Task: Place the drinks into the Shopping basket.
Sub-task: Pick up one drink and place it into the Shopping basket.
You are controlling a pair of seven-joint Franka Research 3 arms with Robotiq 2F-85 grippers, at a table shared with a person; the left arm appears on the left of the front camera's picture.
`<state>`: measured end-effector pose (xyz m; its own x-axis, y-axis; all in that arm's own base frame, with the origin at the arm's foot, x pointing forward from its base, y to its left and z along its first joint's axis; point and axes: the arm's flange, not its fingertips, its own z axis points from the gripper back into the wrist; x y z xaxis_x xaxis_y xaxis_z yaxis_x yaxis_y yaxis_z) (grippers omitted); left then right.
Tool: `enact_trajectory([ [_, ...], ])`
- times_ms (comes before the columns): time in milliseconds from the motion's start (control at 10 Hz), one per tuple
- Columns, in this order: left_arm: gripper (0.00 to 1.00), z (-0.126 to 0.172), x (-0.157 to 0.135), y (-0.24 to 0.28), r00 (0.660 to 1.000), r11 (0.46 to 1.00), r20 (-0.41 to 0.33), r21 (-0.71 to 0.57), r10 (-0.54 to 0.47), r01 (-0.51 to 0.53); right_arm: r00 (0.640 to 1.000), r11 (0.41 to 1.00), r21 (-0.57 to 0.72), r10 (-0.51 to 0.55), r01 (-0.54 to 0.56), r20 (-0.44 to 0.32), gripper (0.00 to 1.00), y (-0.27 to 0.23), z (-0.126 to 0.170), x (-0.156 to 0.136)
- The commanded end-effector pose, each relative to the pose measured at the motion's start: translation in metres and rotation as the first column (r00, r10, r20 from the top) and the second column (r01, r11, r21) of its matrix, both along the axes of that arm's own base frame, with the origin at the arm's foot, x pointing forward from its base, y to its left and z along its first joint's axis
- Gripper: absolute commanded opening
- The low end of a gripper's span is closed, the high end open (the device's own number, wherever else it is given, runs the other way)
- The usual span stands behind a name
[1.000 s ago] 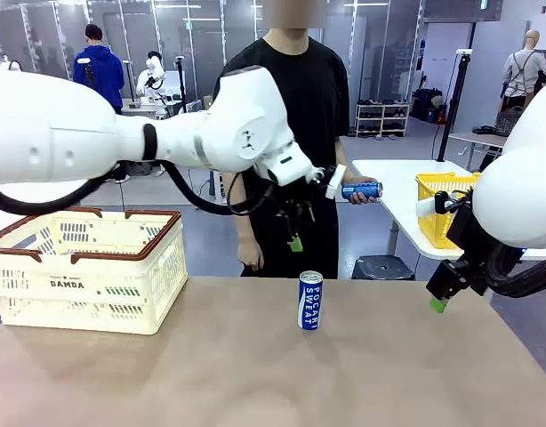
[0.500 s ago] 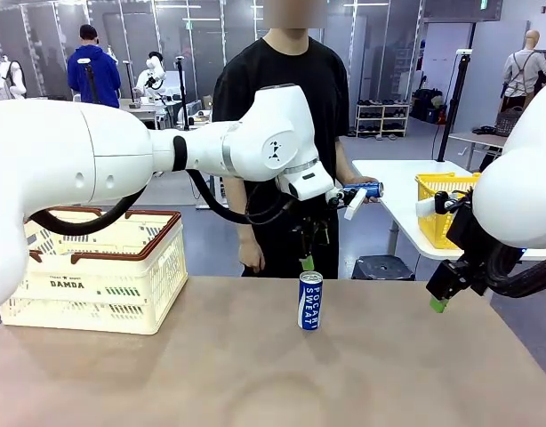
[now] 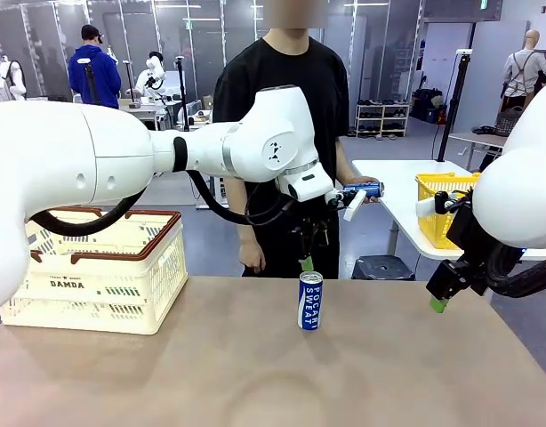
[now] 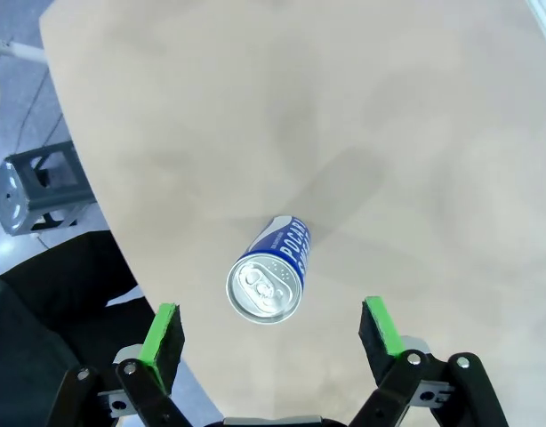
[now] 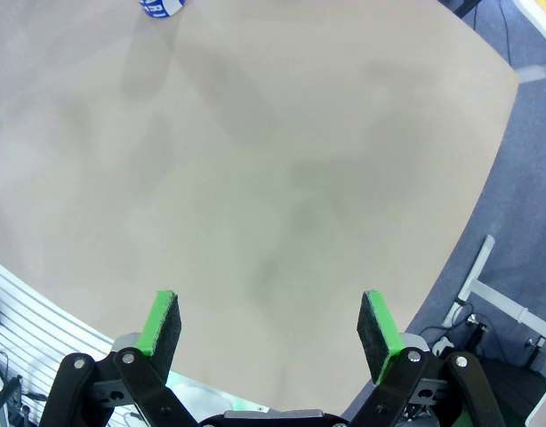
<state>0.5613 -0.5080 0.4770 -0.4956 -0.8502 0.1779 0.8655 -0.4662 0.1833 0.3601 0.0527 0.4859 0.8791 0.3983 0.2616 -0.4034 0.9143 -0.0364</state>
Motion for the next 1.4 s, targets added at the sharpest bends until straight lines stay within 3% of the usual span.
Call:
enact_trajectory([
  [0,1.00,-0.011,0.004,-0.002,1.000,1.000,0.002,0.010,-0.009,0.009,1.000,1.000,0.004,-0.002,0.002,-0.002,1.00,-0.001,-0.001,0.000],
  [900,1.00,-0.066,0.017,-0.013,0.999,0.987,0.016,0.156,0.044,-0.046,1.000,1.000,0.004,-0.002,0.002,-0.002,1.00,-0.001,-0.001,0.000],
  [1300,1.00,-0.085,0.026,-0.019,0.997,0.985,0.009,0.155,0.072,-0.073,1.000,1.000,0.004,-0.002,0.002,-0.002,1.00,-0.001,-0.001,0.000],
])
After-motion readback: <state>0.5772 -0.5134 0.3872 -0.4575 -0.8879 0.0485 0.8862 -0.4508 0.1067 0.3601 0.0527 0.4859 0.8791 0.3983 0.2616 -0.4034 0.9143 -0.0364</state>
